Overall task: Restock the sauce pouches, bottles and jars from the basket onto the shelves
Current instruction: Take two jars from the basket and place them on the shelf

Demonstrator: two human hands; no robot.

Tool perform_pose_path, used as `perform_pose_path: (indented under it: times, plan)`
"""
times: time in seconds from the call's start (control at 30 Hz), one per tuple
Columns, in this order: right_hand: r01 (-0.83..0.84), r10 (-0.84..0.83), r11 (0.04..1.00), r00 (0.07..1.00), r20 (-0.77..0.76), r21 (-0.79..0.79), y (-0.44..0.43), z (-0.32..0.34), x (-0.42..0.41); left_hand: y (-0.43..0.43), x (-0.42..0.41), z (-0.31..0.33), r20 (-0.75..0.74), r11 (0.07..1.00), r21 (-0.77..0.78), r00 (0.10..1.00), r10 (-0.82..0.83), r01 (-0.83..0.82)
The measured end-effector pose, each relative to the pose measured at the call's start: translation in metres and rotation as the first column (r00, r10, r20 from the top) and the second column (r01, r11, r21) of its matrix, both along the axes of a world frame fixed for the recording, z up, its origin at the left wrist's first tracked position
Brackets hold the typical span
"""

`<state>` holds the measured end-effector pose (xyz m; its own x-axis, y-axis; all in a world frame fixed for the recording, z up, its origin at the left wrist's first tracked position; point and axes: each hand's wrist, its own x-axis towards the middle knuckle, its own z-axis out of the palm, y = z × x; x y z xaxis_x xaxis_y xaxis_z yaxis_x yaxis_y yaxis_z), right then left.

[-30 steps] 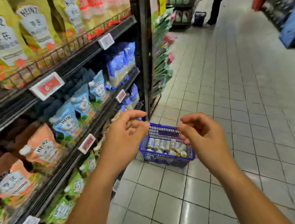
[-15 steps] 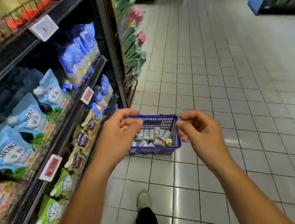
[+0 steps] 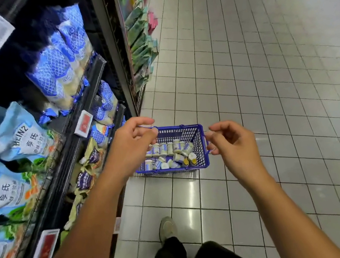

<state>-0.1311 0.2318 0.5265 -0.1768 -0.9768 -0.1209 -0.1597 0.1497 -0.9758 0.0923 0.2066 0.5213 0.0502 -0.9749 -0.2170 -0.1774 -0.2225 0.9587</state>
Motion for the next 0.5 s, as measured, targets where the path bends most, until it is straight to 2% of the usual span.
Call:
perform_pose_path:
  times: [0.5]
  plan:
    - [0.034,-0.032,0.981,0.999,-0.014,0.193,-0.102,-0.07,-0.024,-0.105,-0.016,-0.079,-0.002,0.977,0.214,1.0,-0.007,0.007]
